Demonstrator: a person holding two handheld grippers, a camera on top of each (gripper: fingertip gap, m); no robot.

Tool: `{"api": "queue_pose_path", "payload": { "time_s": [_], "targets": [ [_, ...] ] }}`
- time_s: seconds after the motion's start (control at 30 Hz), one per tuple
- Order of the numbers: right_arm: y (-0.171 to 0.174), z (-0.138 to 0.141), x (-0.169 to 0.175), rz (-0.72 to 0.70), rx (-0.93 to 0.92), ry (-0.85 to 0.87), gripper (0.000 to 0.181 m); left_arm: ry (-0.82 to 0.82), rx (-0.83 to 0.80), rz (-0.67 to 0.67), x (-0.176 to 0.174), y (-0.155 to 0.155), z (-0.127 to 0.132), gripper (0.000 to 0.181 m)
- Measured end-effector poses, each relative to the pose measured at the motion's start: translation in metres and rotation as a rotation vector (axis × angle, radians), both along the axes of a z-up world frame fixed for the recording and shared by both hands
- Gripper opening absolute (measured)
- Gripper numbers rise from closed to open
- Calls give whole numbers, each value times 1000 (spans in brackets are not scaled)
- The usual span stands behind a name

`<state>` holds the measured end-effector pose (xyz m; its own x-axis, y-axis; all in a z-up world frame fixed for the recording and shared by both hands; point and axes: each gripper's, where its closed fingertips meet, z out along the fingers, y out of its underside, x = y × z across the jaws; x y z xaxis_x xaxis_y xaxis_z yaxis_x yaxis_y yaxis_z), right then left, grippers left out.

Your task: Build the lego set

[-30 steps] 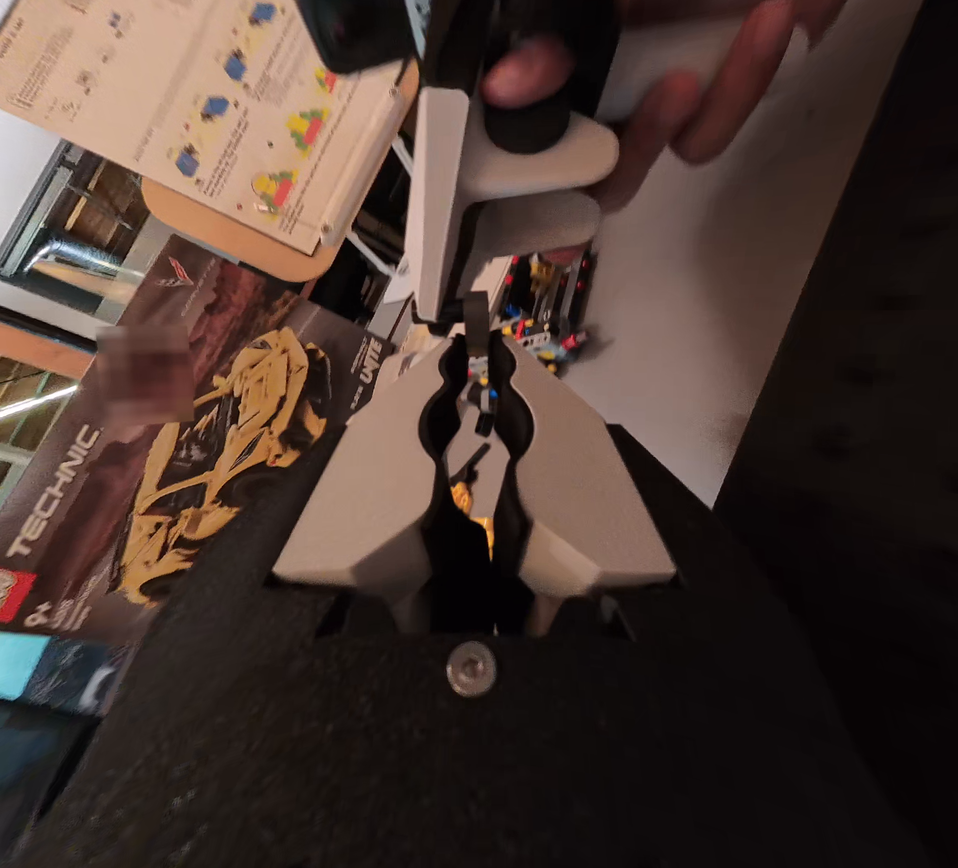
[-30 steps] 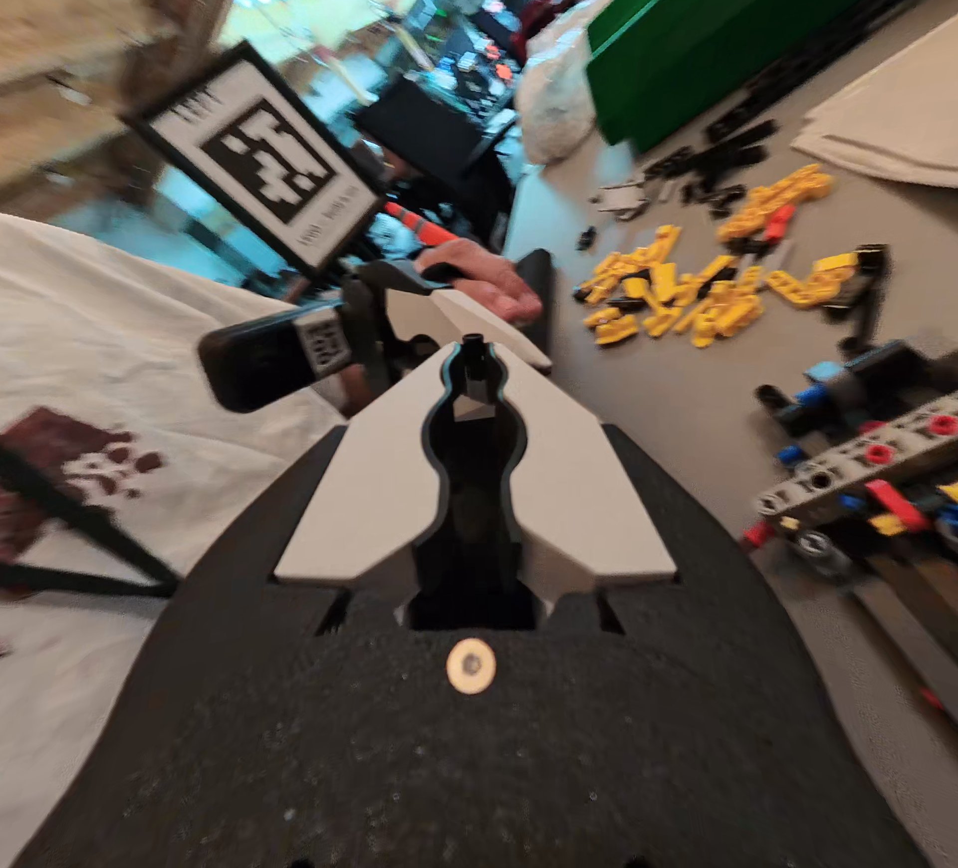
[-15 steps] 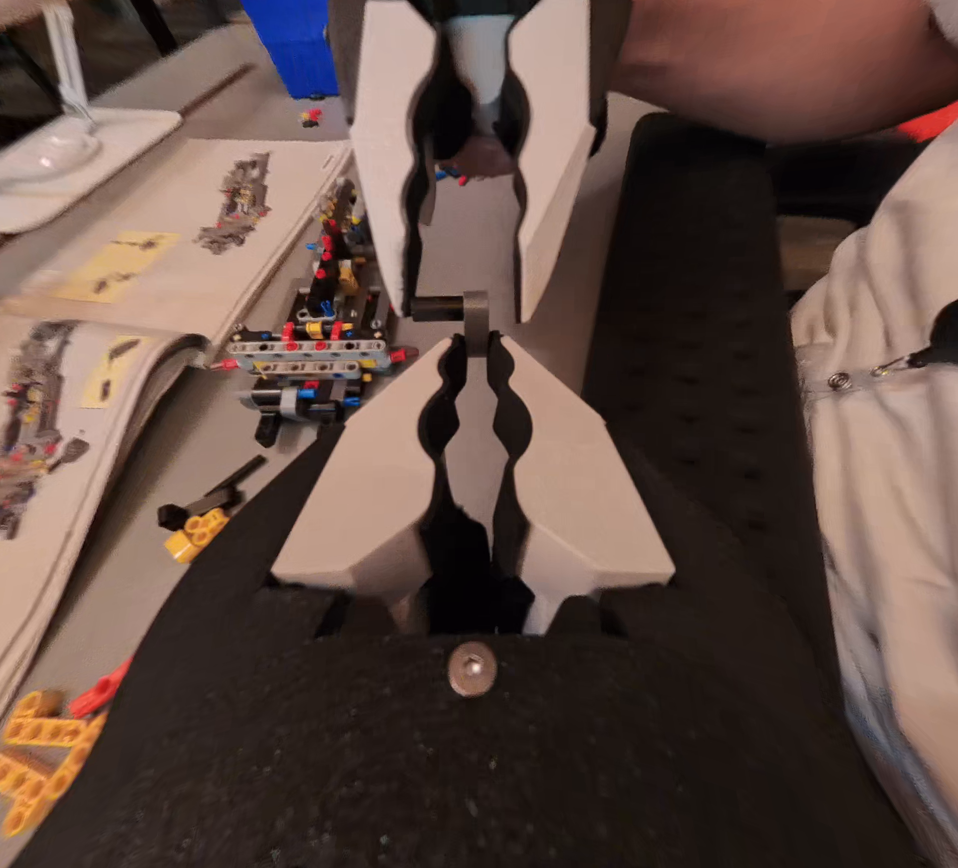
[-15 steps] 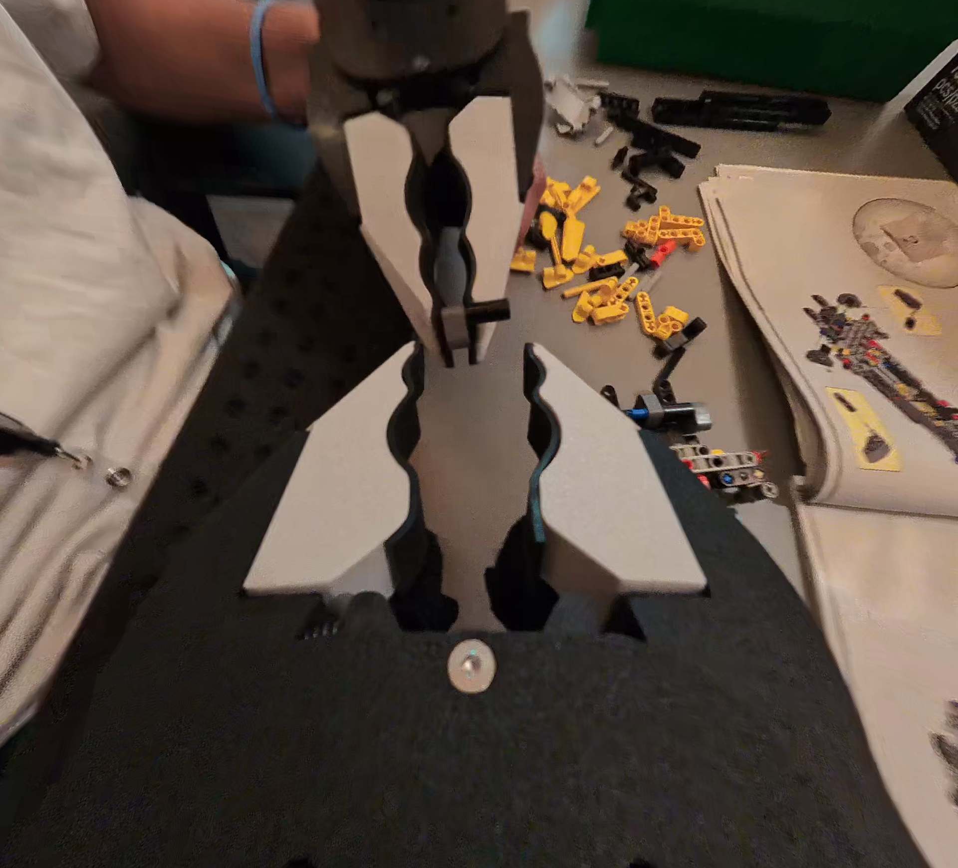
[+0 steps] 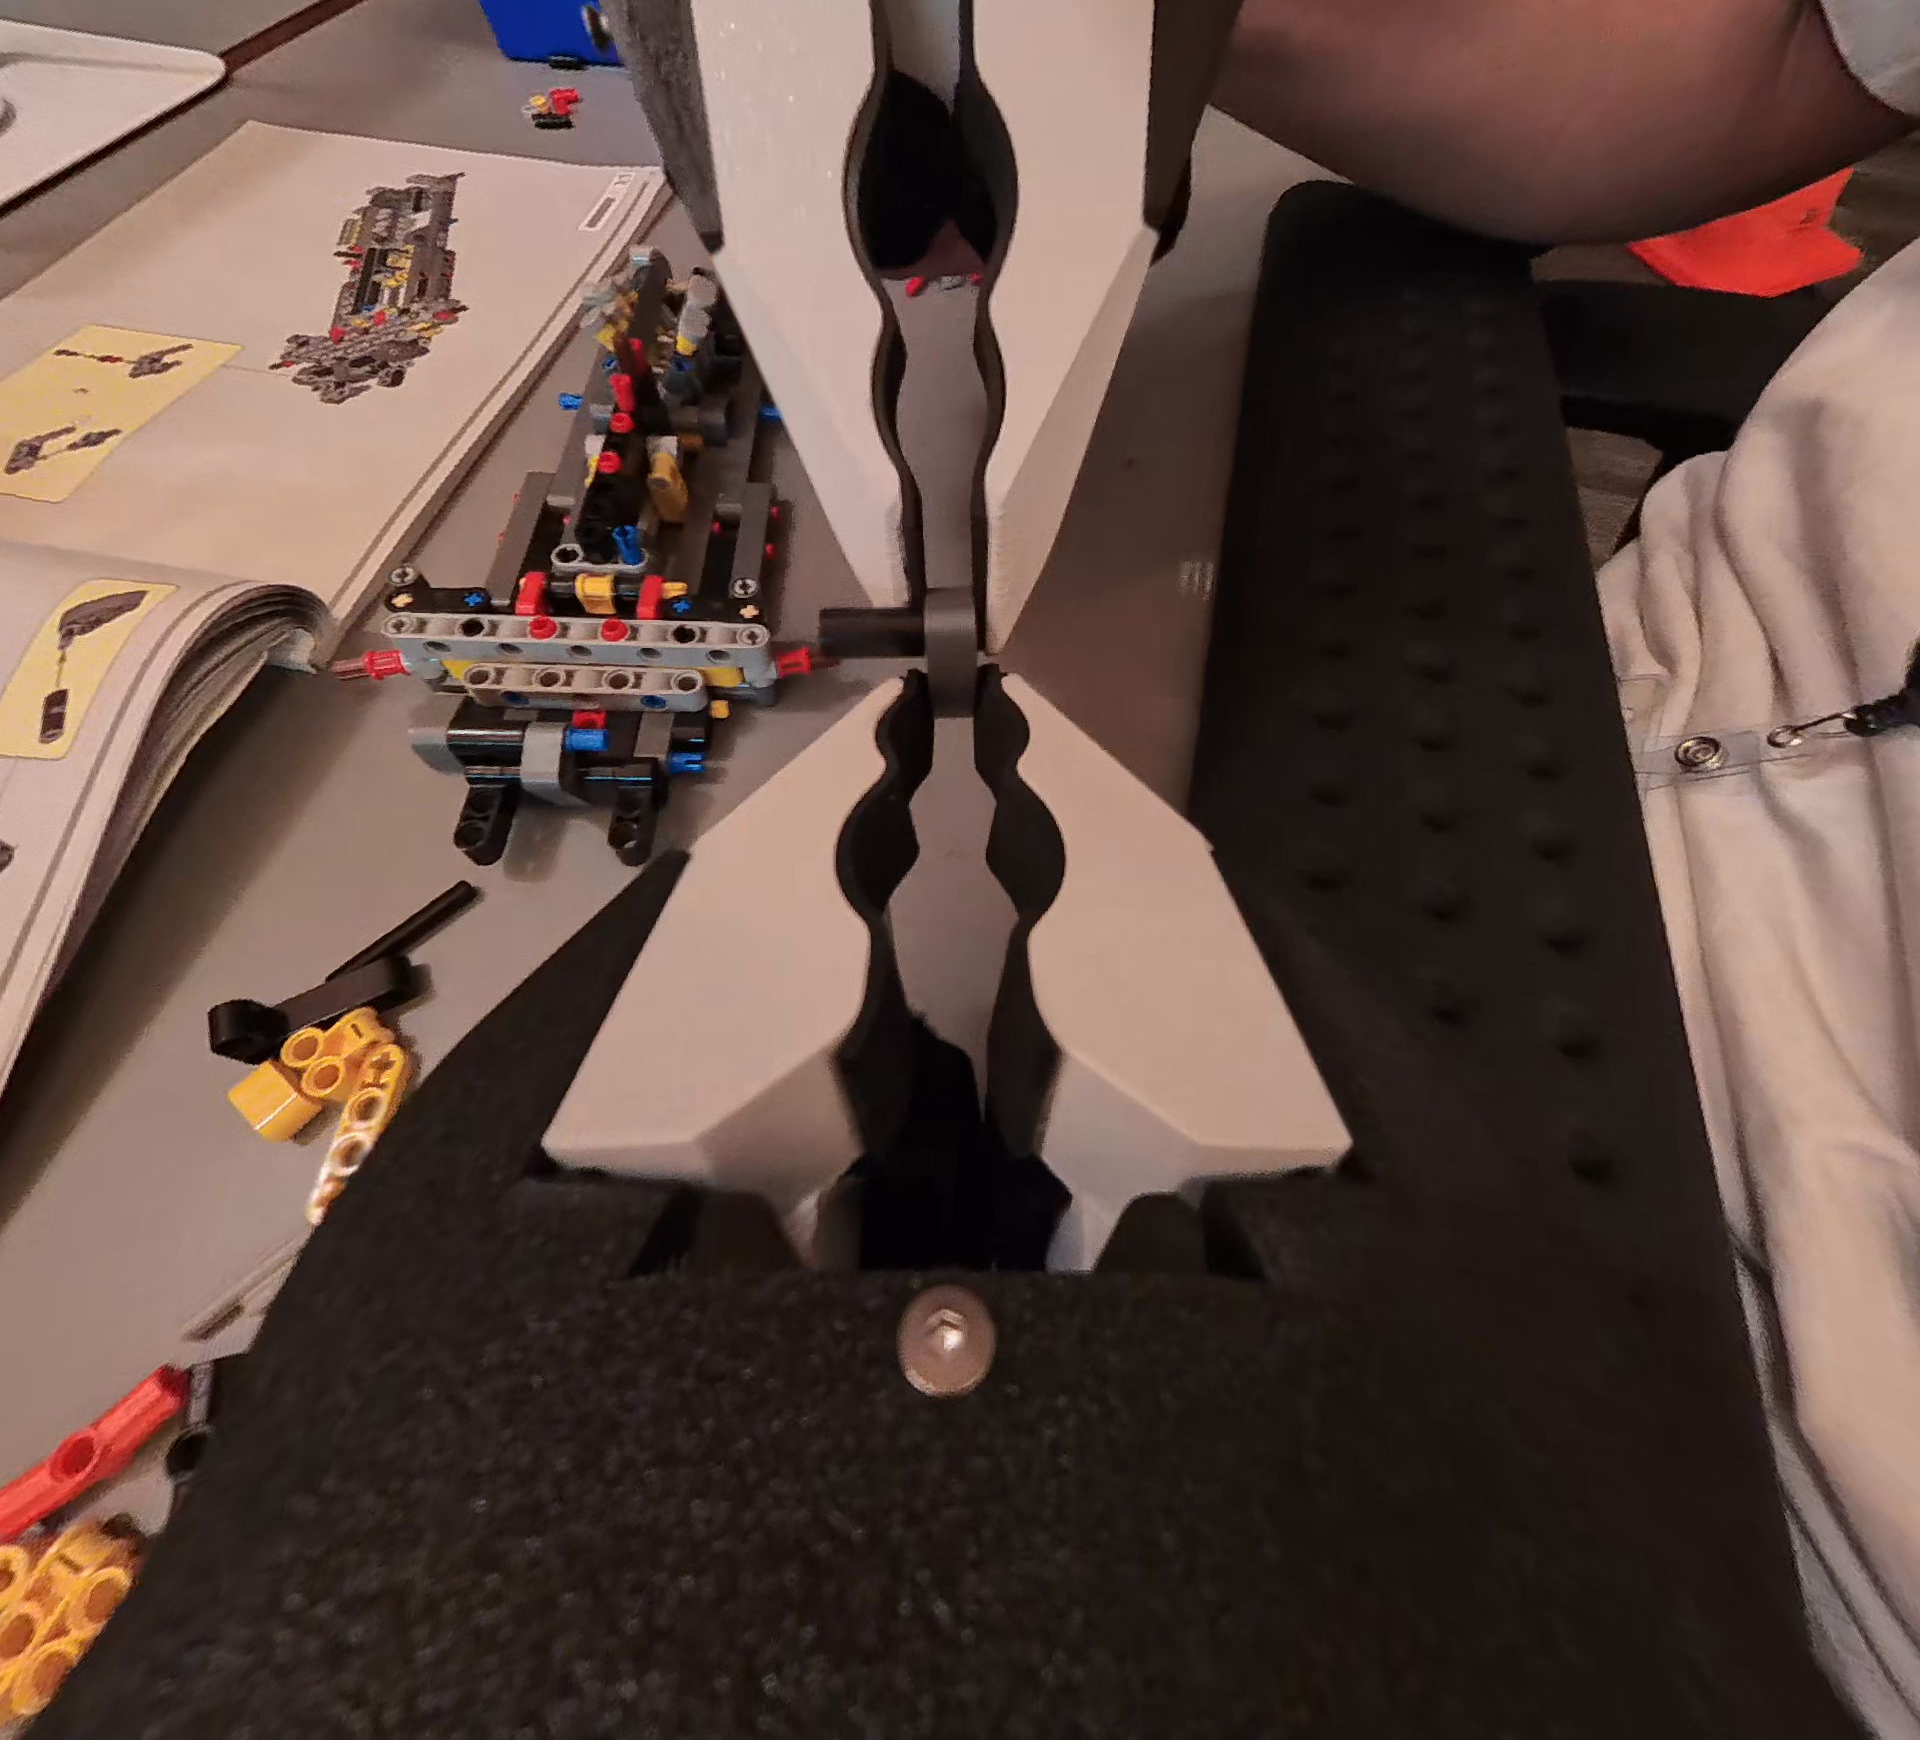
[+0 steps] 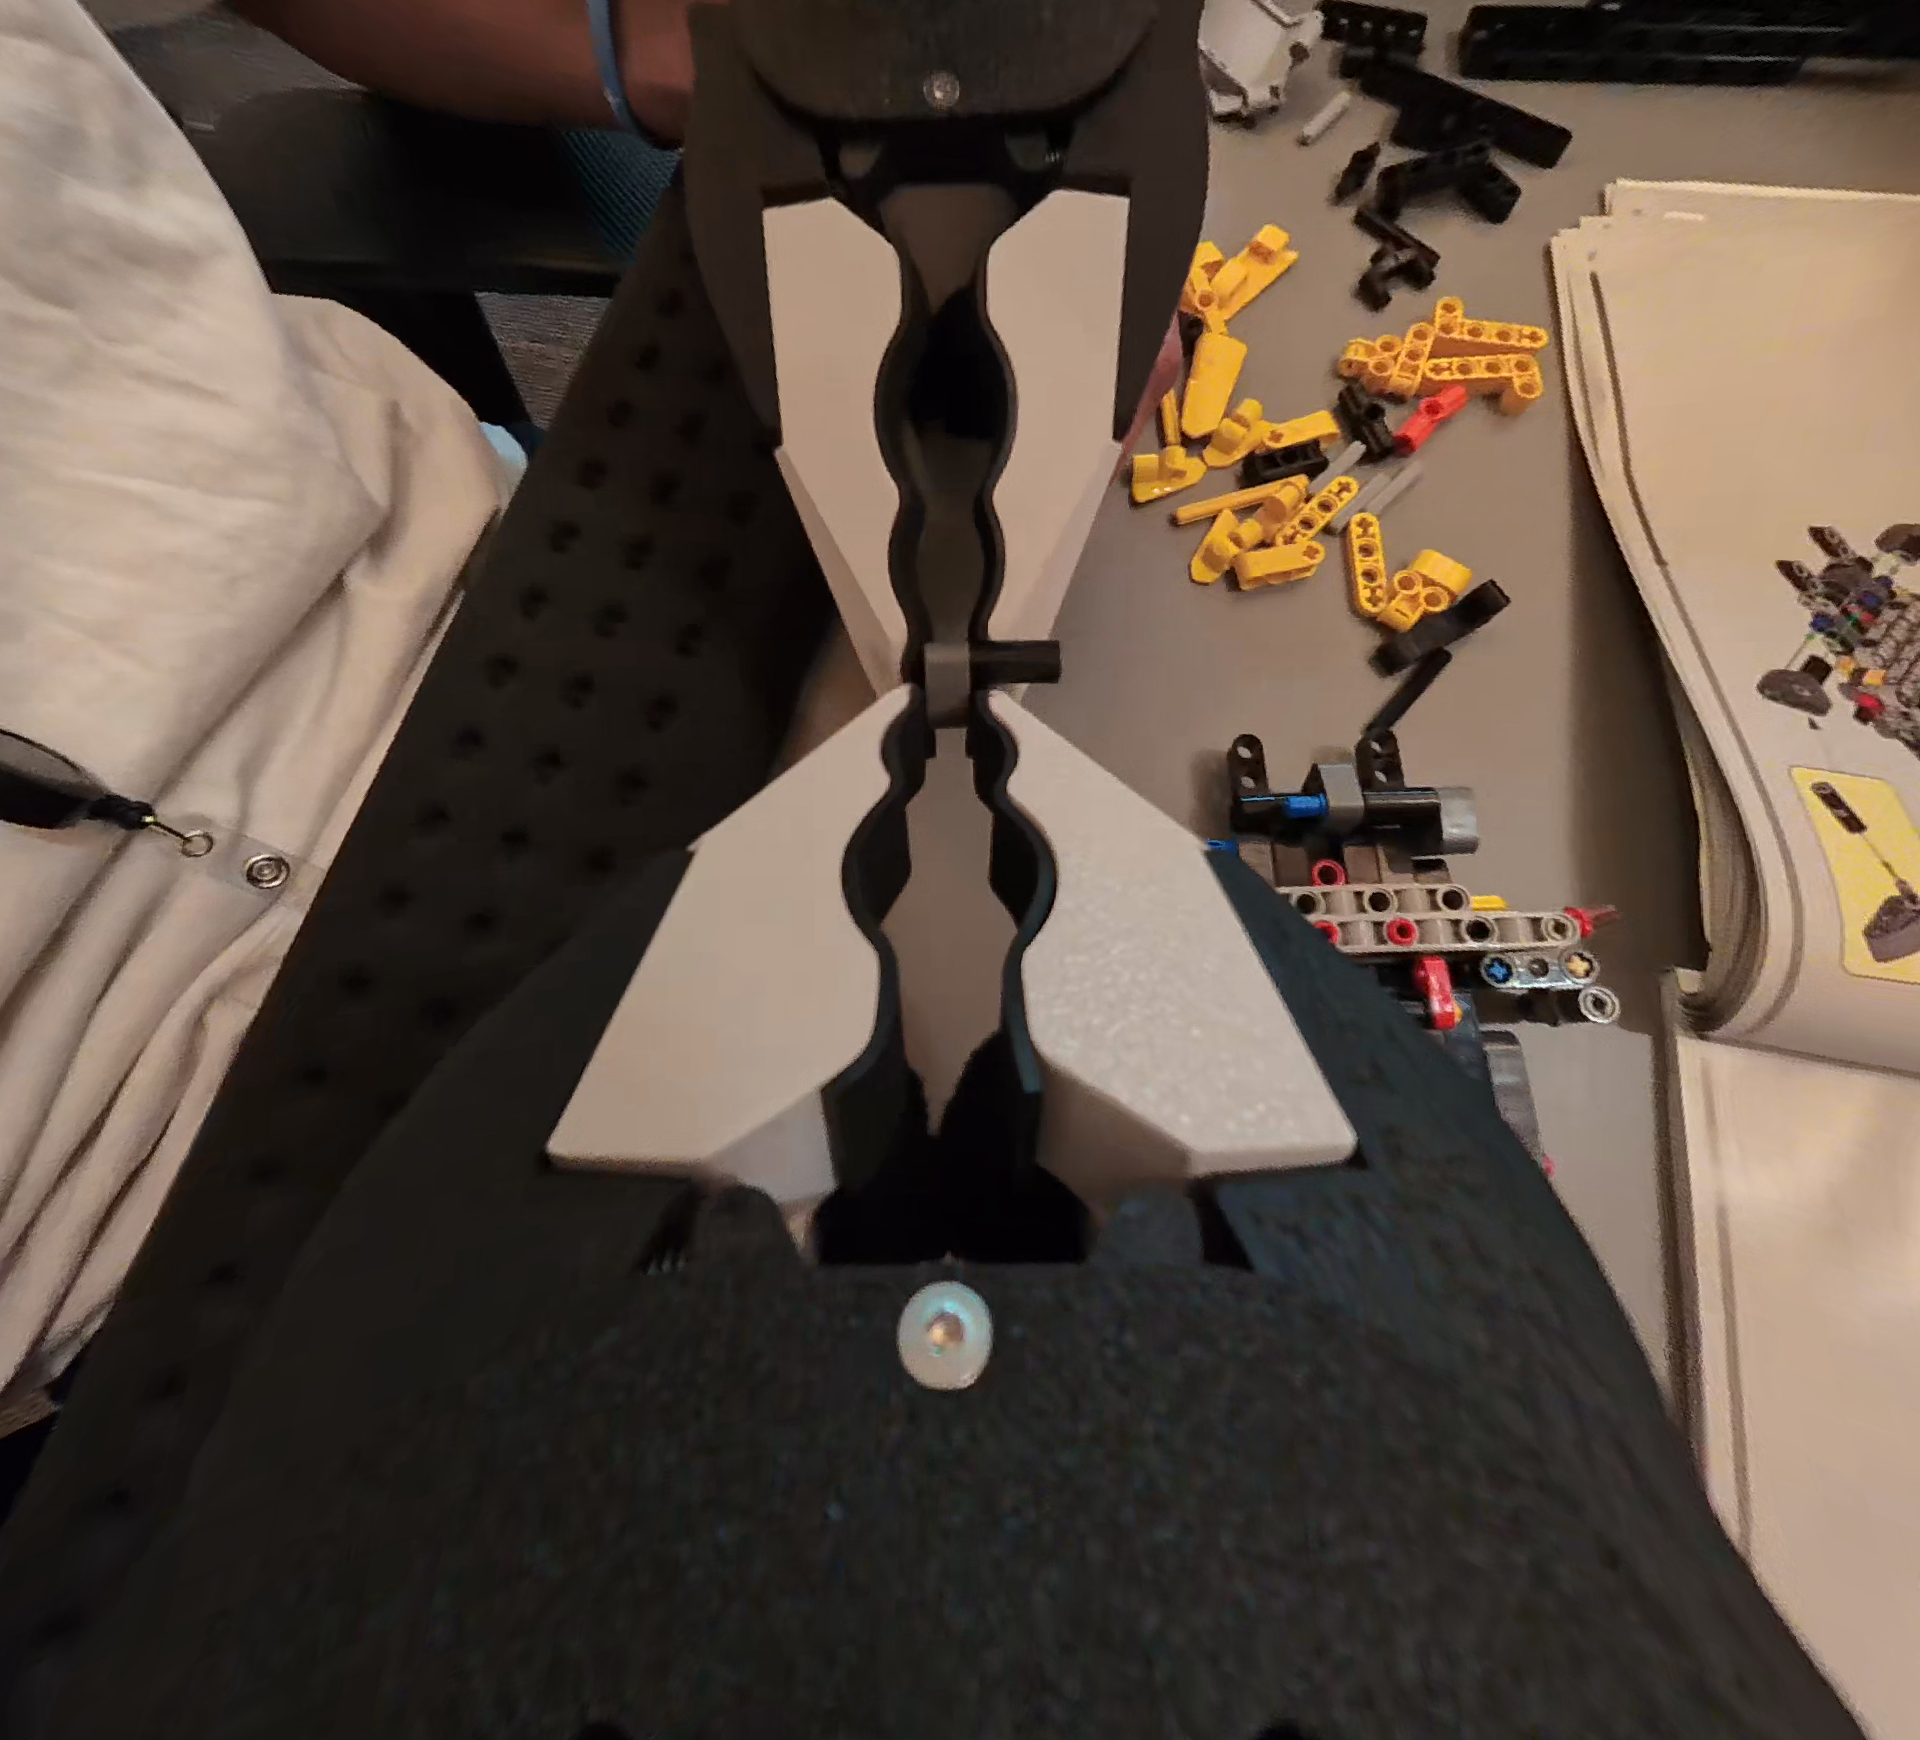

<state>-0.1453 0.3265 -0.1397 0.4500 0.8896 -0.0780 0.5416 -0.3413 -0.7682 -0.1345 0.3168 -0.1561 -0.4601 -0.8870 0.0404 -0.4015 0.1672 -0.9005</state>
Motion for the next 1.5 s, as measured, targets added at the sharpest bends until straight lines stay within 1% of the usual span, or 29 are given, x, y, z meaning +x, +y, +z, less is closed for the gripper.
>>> {"api": "queue_pose_path", "payload": {
  "time_s": [0.1, 0.13, 0.2, 0.23, 0.33, 0.43, 0.53, 0.7, 0.77, 0.9, 1.0, 1.13, 1.37, 1.5],
  "targets": [
    [6, -4, 7, -22, -14, -26, 7, 6, 17, 45, 5, 7, -3, 7],
    [9, -6, 13, -36, -26, -48, 7, 16, 49, 70, 7, 12, -6, 10],
    [22, -11, 28, -78, -34, -119, 7, 70, 140, 135, 8, 30, -17, 35],
    [25, -13, 31, -76, -54, -131, 7, 94, 158, 152, 8, 36, -20, 45],
    [33, -21, 36, -50, -76, -187, 7, 101, 167, 191, 14, 51, -16, 56],
    [34, -29, 35, -28, -94, -249, 7, 110, 191, 176, 21, 57, -17, 62],
    [37, -38, 36, -34, -109, -325, 7, 134, 225, 154, 28, 66, -24, 74],
    [38, -50, 39, -35, -154, -402, 7, 164, 187, 53, 40, 67, -24, 90],
    [38, -53, 42, -42, -165, -413, 7, 180, 188, 11, 43, 65, -26, 91],
    [39, -54, 40, -35, -166, -397, 7, 222, 233, -44, 46, 65, -38, 95],
    [42, -56, 43, -38, -168, -403, 6, 228, 232, -58, 49, 64, -42, 88],
    [43, -55, 44, -26, -153, -390, 7, 199, 260, -37, 54, 70, -46, 77],
    [42, -52, 44, -11, -115, -387, 7, 183, 292, -29, 54, 70, -48, 76],
    [43, -49, 42, -5, -148, -355, 7, 176, 286, -29, 54, 69, -46, 75]
  ]
}}
